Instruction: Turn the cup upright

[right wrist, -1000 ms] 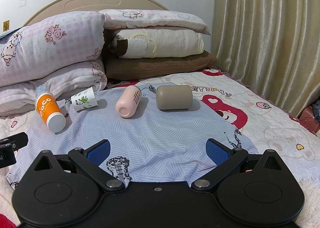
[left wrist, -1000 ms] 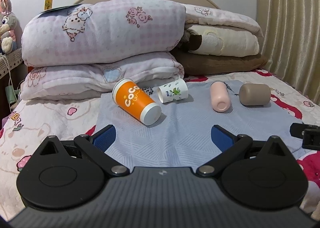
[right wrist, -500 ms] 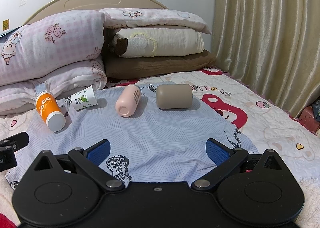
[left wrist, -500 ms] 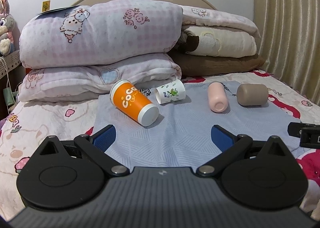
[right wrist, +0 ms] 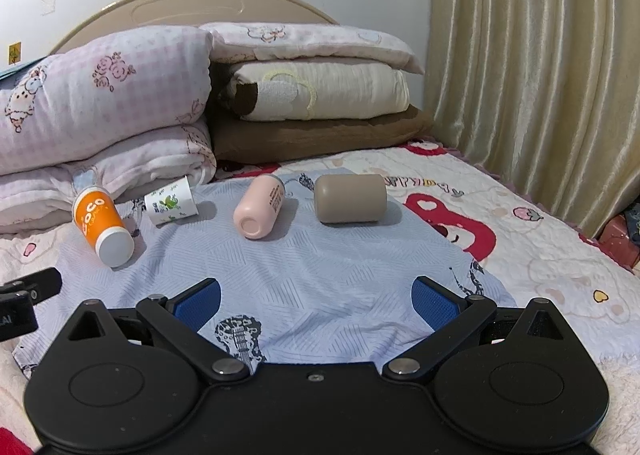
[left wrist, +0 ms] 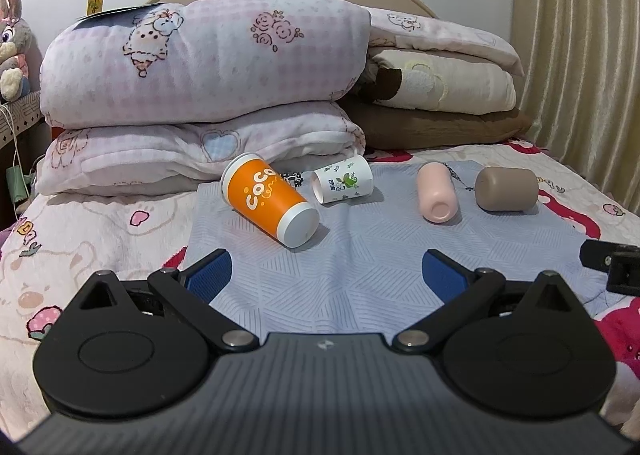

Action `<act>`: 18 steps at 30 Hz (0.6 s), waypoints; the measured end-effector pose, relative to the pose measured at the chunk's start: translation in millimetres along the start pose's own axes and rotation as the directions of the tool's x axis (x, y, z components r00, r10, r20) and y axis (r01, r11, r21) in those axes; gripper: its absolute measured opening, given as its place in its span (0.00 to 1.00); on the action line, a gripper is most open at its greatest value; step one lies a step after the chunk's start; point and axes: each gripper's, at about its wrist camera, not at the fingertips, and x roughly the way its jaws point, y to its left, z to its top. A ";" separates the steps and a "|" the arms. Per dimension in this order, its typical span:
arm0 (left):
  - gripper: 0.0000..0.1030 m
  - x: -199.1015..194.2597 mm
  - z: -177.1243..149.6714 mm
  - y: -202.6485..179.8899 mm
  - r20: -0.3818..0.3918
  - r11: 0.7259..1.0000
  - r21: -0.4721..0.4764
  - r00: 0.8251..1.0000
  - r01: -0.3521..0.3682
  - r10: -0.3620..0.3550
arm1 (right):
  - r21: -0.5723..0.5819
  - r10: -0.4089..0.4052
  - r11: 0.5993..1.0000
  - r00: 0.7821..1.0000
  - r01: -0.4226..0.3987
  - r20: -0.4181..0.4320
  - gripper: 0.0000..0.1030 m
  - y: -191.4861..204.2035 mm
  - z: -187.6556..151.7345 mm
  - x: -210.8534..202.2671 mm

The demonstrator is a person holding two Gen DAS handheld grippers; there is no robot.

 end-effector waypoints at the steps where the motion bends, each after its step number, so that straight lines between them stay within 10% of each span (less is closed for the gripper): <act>1: 1.00 0.2 -0.4 0.2 -0.001 1.000 0.000 1.000 0.000 0.000 | -0.003 -0.001 1.000 1.000 0.001 0.003 1.00 1.1 0.7 -0.7; 18: 1.00 5.5 0.1 2.1 -0.035 1.000 -0.023 0.999 -0.006 0.005 | -0.010 0.007 1.000 1.000 -0.007 -0.007 1.00 4.9 2.7 -1.6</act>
